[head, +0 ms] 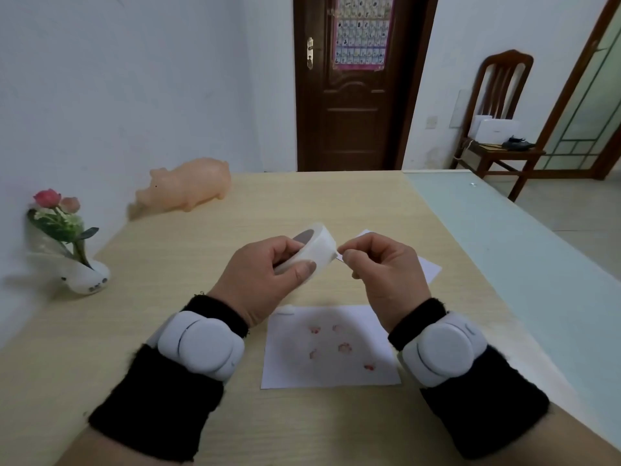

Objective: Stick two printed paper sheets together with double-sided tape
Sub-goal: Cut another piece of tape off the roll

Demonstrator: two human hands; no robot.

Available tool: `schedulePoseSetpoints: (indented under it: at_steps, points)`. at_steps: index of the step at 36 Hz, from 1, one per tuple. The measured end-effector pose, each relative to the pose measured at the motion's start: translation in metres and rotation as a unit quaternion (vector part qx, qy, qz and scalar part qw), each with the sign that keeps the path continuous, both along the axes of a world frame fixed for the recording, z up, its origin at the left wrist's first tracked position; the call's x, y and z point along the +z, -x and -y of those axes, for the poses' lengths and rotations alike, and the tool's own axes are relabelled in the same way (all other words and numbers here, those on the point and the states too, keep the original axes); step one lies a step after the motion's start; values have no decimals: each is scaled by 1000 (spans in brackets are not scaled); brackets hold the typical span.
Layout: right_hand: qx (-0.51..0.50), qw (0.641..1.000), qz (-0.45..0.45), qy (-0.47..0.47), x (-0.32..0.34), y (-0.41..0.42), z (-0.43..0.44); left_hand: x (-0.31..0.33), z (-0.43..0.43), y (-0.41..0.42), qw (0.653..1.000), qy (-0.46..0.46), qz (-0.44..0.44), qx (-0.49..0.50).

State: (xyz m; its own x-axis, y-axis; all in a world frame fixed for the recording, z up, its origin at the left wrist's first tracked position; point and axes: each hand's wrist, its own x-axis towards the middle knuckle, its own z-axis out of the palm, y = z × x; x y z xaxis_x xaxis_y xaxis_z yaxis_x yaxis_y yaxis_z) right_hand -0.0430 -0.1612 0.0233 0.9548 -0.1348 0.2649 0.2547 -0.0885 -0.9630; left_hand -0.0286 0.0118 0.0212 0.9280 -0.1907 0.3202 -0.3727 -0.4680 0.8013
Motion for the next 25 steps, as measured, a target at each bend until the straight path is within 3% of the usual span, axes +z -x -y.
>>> schedulePoseSetpoints:
  at_steps: [25]
  points:
    - [46,999,-2,22,0,2,1,-6,-1,-3,996,-69,24,49]
